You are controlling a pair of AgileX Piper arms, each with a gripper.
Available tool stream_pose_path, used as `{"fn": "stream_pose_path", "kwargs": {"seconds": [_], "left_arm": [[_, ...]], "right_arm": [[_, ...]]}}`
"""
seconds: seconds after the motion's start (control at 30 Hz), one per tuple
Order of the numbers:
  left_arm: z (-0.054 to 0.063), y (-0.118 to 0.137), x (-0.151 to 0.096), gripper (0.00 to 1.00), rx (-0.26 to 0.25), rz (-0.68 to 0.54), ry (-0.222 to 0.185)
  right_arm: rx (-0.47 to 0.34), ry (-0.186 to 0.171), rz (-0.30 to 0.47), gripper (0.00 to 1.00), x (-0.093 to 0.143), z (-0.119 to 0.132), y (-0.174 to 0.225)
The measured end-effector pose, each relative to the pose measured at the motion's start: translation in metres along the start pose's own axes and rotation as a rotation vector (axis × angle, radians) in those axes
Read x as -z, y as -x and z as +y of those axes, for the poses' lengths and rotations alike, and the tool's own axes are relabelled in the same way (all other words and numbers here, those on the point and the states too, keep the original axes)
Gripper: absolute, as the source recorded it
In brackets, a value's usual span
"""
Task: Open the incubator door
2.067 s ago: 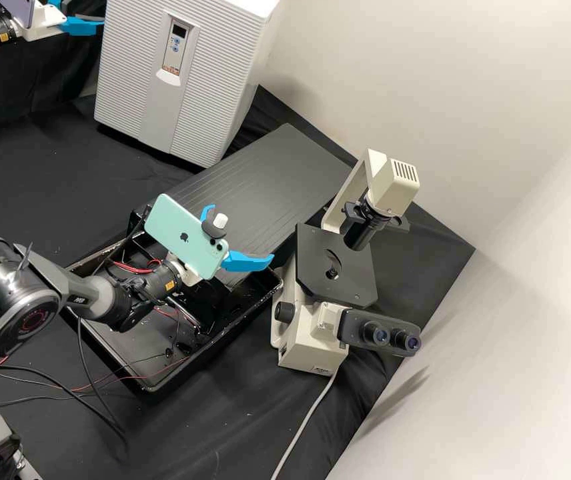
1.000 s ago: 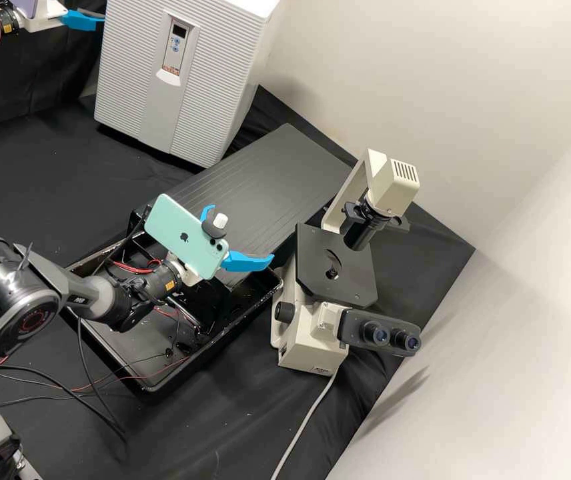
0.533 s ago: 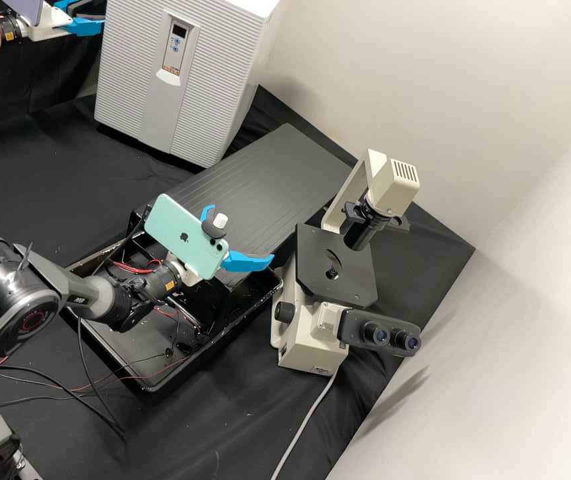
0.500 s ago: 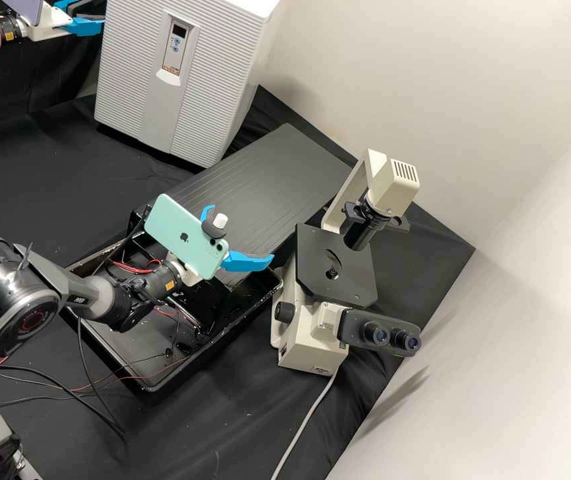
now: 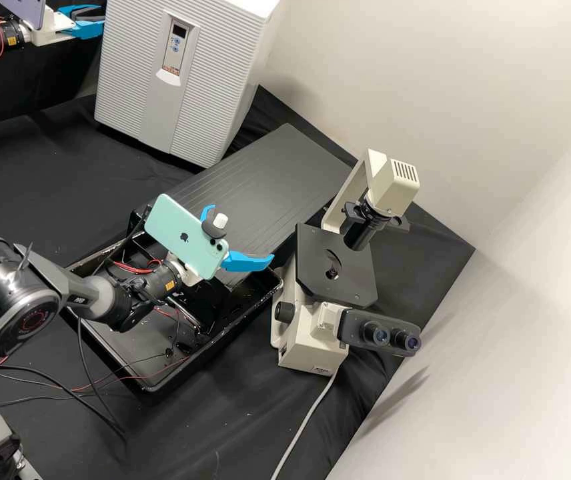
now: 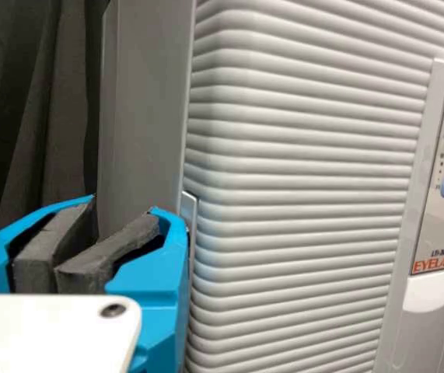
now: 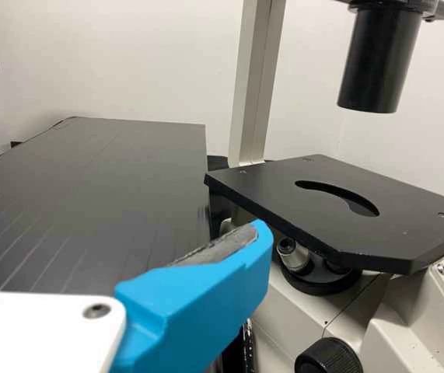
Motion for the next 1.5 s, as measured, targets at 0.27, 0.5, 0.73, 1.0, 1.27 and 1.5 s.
{"fn": "stream_pose_path", "kwargs": {"seconds": [0.27,0.5,0.73,1.0,1.27,1.5], "left_arm": [[-0.004,0.004,-0.003,0.0,-0.019,0.0,0.046],[-0.008,0.008,-0.005,0.0,-0.037,-0.008,0.078],[-0.009,0.008,-0.005,0.0,-0.039,-0.012,0.079],[-0.01,0.009,-0.006,0.0,-0.045,-0.024,0.069],[-0.011,0.009,-0.007,0.0,-0.045,-0.029,0.071],[-0.01,0.012,-0.008,0.0,-0.048,-0.033,0.072]], "right_arm": [[0.0,0.0,0.0,1.0,0.0,0.0,0.0],[0.0,0.0,0.0,1.0,0.0,0.0,0.0],[0.0,0.0,0.0,1.0,0.0,0.0,0.0],[0.0,0.0,0.0,1.0,0.0,0.0,0.0],[0.0,0.0,0.0,1.0,0.0,0.0,0.0],[0.0,0.0,0.0,1.0,0.0,0.0,0.0]]}}
